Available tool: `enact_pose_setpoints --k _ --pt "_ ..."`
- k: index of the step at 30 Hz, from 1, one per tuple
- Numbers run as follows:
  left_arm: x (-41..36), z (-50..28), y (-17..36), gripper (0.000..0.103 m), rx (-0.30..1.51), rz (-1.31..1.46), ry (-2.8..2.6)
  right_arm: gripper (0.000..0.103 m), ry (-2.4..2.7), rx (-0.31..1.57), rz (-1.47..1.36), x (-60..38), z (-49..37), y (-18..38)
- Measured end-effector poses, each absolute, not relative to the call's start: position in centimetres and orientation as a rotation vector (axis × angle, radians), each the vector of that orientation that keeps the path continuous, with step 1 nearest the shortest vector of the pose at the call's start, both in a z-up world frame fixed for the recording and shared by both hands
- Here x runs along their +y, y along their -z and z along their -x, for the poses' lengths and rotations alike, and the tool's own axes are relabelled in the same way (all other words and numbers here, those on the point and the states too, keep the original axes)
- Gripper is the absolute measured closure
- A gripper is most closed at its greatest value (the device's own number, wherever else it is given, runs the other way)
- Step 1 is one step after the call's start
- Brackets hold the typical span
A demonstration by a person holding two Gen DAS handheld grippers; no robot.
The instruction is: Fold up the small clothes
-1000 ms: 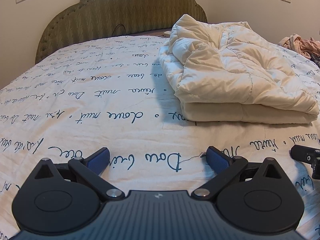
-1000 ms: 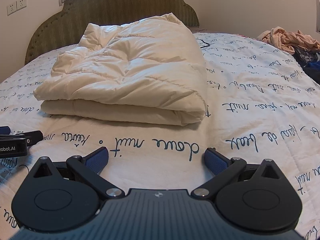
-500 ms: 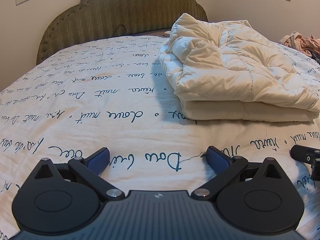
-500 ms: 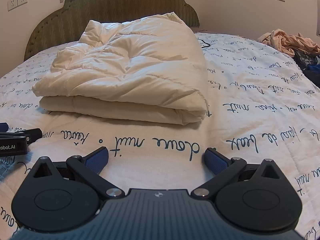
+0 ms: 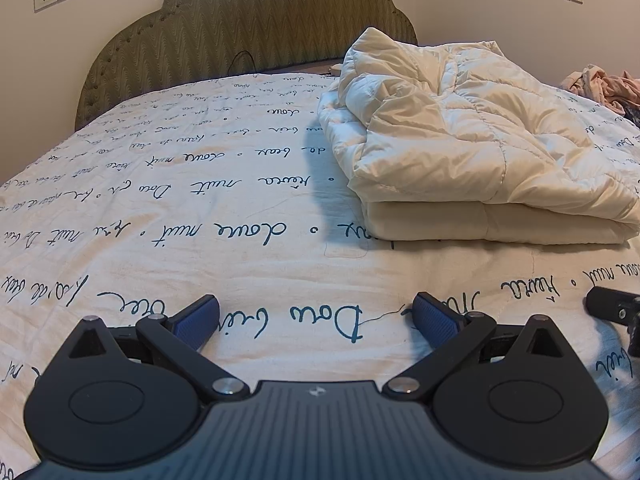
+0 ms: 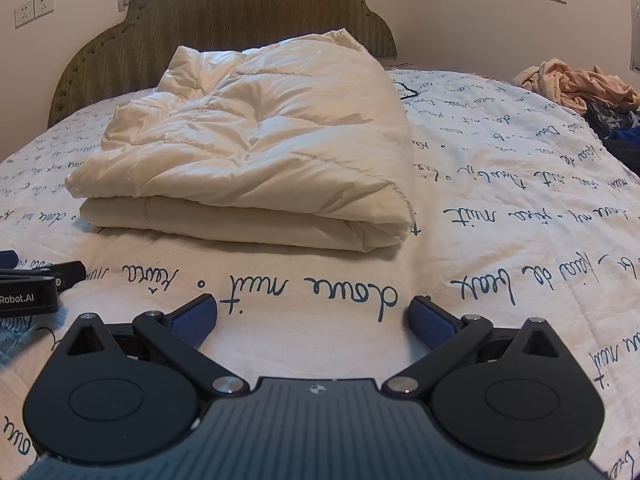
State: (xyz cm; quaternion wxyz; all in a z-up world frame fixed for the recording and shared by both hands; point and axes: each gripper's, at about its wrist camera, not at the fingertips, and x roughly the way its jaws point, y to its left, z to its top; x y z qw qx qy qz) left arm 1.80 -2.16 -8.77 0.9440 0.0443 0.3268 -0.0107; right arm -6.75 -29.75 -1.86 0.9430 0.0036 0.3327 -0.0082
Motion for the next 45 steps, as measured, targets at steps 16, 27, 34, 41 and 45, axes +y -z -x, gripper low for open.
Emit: enact_pose_setpoints --k 16,27,34,41,45 --pt "-2.3 -1.7 8.9 0.0 0.663 -0.093 0.016 0.0 0.055 0.703 0.018 -29.4 6.5 2.1" --pt "-2.5 -1.8 9.0 0.0 0.665 -0.105 0.012 0.0 0.056 0.702 0.02 -29.3 6.4 2.1" --pt "-2.5 -1.8 9.0 0.0 0.664 -0.11 0.011 0.0 0.055 0.702 0.019 -29.3 6.4 2.1" --pt "-2.5 -1.8 9.0 0.0 0.664 -0.109 0.011 0.0 0.055 0.702 0.02 -29.3 6.4 2.1" --pt "-2.5 -1.8 9.0 0.0 0.664 -0.109 0.011 0.0 0.055 0.702 0.019 -29.3 6.4 2.1"
